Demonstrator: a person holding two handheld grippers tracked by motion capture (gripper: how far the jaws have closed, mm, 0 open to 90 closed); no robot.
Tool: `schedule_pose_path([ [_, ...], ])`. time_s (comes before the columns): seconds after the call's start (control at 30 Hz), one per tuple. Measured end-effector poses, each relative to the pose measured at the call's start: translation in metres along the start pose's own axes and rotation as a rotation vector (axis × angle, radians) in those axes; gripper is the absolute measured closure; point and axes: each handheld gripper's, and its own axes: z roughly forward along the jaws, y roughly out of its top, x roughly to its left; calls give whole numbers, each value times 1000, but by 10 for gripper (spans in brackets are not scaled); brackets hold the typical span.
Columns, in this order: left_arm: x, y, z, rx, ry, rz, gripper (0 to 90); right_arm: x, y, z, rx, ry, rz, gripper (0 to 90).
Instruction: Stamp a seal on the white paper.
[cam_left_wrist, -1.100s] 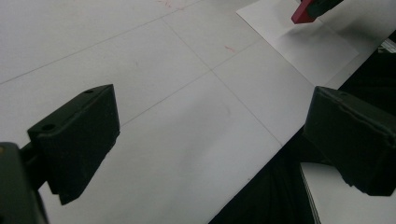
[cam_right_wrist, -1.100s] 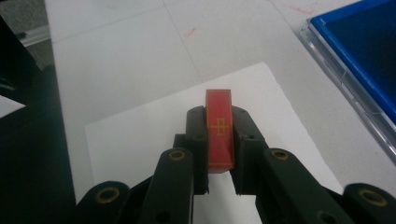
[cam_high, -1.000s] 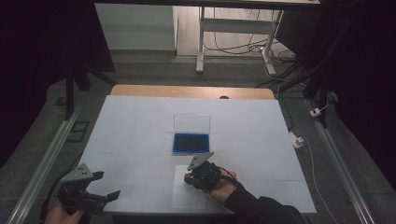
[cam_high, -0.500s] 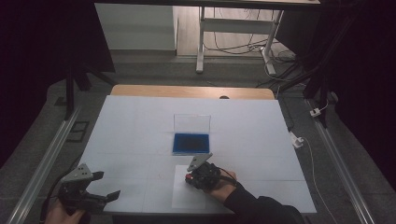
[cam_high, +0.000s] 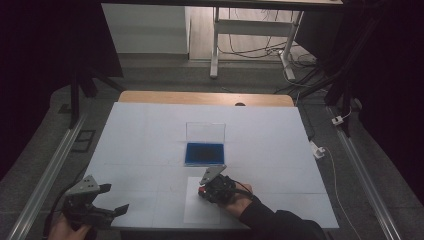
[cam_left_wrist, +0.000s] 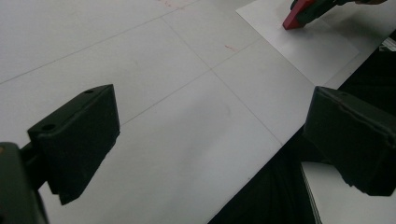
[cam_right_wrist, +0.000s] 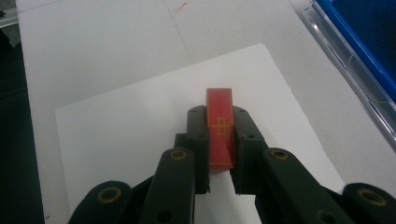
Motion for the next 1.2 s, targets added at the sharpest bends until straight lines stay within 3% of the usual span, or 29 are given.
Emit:
schedule_pose_path([
  [0.4,0,0,0,2,-1,-1,39,3,1,0,10,-21,-6,803],
  [0.6,0,0,0,2,-2,-2,39,-1,0,1,1,8,18,803],
  [0.87,0,1,1,3,-2,-3,39,1,1,0,11,-10,2,803],
  [1.2,1,1,1,2,-2,-4,39,0,0,1,0,2,11,801],
])
